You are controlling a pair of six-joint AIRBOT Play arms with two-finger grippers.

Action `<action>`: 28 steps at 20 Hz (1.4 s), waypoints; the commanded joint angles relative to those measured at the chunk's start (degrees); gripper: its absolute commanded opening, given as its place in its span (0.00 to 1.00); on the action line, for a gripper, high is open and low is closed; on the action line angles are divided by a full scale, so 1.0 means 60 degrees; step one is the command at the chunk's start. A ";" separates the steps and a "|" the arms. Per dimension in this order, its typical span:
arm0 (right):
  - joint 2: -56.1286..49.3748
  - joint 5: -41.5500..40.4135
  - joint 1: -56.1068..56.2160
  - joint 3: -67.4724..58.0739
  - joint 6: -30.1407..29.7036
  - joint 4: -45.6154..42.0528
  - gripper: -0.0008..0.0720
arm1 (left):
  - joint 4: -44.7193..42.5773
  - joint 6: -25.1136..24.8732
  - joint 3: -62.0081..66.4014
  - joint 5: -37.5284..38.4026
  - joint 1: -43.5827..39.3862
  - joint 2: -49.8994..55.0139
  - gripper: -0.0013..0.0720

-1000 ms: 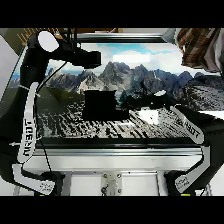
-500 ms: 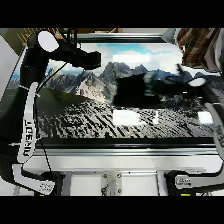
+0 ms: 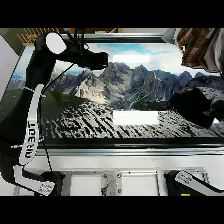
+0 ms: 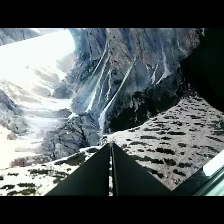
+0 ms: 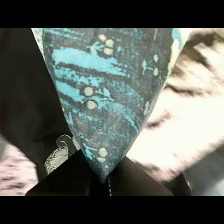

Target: Fold the clothes and pants, and hang the long-sleeved shirts on hangers.

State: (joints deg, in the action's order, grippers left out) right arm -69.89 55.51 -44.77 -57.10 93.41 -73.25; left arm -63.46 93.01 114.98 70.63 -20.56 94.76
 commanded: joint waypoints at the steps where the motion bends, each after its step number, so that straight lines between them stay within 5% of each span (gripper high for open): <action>1: 0.1341 0.0062 -0.0696 0.1963 0.1078 -0.0878 0.04 | -0.0007 0.0087 0.0000 -0.0055 -0.0036 0.0000 0.03; 7: 0.2743 0.0040 -0.0670 0.4113 0.1362 -0.0874 0.07 | -0.0007 0.0084 0.0000 -0.0040 -0.0025 0.0000 0.03; 8: 0.2779 0.0080 -0.0681 0.4084 0.1359 -0.0874 0.27 | -0.0015 0.0084 0.0000 -0.0040 -0.0025 0.0000 0.03; 9: 0.2834 0.0117 -0.0721 0.3960 0.1155 -0.0878 0.64 | -0.0073 0.0084 0.0000 -0.0055 -0.0025 -0.0011 0.03; 10: 0.2903 0.0109 -0.0739 0.3676 0.0827 -0.0947 0.84 | -0.0372 0.0091 0.0000 -0.0055 -0.0029 -0.0076 0.03; 14: 0.3253 -0.0018 -0.0426 0.1752 -0.0488 -0.0514 0.84 | -0.2346 0.0586 -0.0291 0.0193 -0.0055 -0.0907 0.03; 18: 0.3799 -0.0291 0.2357 0.1158 -0.2142 0.1982 0.84 | -0.2779 0.0947 -0.3450 -0.0907 0.0033 -0.2907 0.03; 26: 0.2754 -0.1453 0.9286 0.1177 -0.2357 0.2160 0.83 | -0.2652 0.1588 -0.8320 -0.2237 0.0131 -0.5523 0.04; 27: 0.2641 -0.1534 0.9515 0.1177 -0.2357 0.2160 0.81 | -0.2652 0.1588 -0.8462 -0.2240 0.0131 -0.5639 0.04; 28: 0.2524 -0.1486 0.9653 0.1177 -0.2357 0.2157 0.56 | -0.2652 0.1585 -0.8582 -0.2251 0.0131 -0.5781 0.04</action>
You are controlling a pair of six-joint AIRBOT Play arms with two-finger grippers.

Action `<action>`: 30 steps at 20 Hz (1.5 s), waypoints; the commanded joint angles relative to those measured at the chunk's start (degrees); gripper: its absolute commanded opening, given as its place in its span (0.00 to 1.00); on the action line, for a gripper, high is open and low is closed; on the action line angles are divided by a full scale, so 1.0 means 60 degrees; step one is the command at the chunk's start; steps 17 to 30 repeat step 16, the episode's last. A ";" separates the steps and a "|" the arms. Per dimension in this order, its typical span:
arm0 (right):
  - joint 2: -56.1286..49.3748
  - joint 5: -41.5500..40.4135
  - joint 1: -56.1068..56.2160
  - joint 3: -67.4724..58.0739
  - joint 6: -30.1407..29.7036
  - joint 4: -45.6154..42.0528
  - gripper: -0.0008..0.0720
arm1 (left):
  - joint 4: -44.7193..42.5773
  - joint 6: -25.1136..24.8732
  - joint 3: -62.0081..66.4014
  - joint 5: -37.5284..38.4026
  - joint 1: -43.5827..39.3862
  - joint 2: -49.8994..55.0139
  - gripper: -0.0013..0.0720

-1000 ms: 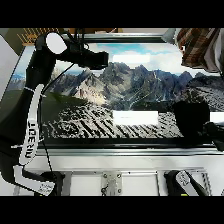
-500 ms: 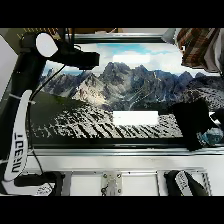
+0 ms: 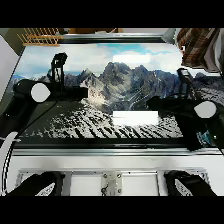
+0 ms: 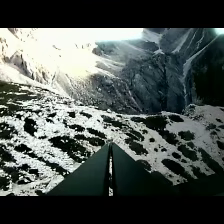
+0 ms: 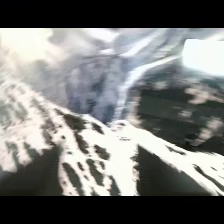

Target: Fold the clothes and pants, and hang the long-sleeved shirts on hangers.

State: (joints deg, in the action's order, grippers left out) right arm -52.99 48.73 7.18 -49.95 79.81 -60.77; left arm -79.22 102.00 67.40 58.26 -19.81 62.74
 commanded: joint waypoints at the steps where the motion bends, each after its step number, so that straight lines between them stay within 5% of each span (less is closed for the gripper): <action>1: -0.0317 -0.0295 0.0991 -0.0011 -0.0091 0.0087 0.24 | -0.0025 0.0087 -0.0736 -0.0259 0.0007 -0.0532 0.04; 2: -0.0328 -0.0295 0.0991 -0.0011 -0.0087 0.0076 0.05 | -0.0033 0.0087 -0.0812 -0.0295 0.0007 -0.0619 0.04; 30: -0.0379 -0.0120 0.0987 -0.0011 -0.0087 0.0080 0.05 | -0.0025 0.0087 -0.1169 -0.0499 0.0007 -0.1147 0.04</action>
